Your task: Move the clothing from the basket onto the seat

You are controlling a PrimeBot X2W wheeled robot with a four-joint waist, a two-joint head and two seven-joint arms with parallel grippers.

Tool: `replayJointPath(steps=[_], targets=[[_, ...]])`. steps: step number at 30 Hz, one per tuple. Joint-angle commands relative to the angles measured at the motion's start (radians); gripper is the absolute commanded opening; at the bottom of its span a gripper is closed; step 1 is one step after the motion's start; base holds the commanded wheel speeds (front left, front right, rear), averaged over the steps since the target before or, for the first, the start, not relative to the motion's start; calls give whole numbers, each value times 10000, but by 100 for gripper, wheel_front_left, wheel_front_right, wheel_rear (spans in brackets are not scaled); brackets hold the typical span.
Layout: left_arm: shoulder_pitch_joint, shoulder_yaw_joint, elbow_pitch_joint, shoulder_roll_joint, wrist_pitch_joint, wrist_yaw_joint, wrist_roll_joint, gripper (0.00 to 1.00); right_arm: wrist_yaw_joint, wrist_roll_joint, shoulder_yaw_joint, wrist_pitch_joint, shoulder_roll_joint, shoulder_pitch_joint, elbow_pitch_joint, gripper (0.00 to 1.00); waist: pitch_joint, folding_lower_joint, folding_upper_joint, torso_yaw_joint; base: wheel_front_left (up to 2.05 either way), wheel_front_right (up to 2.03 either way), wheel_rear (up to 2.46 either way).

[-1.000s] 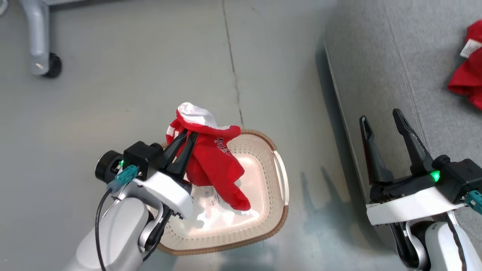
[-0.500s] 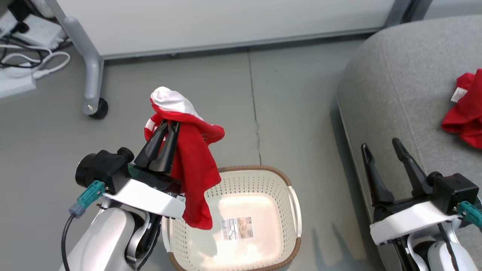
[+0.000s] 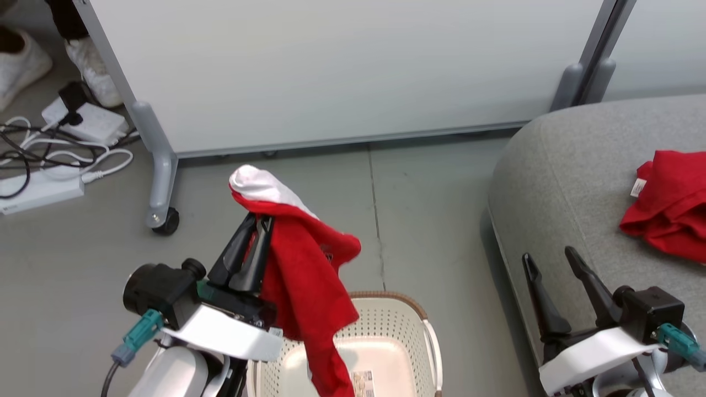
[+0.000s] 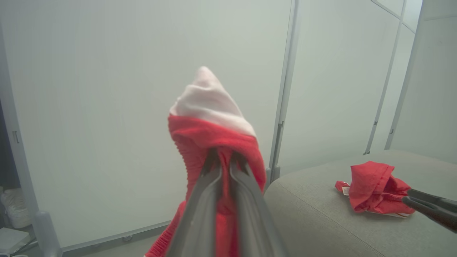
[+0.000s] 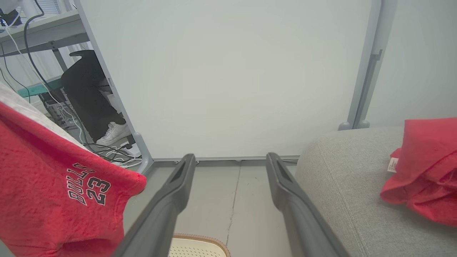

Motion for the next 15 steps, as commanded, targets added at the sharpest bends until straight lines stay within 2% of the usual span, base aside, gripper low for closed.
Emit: replayJointPath(steps=[1,15], targets=[[170,-21,-40,34,-18,73,61,0,20,79,3,61,-58,144,5,100,-254,0,-1,-3,0,0,0],[871,-206,-403,155,61,351,63,0,20,200,67,154,-58,560,-95,100,-664,0,-1,-77,0,0,0]])
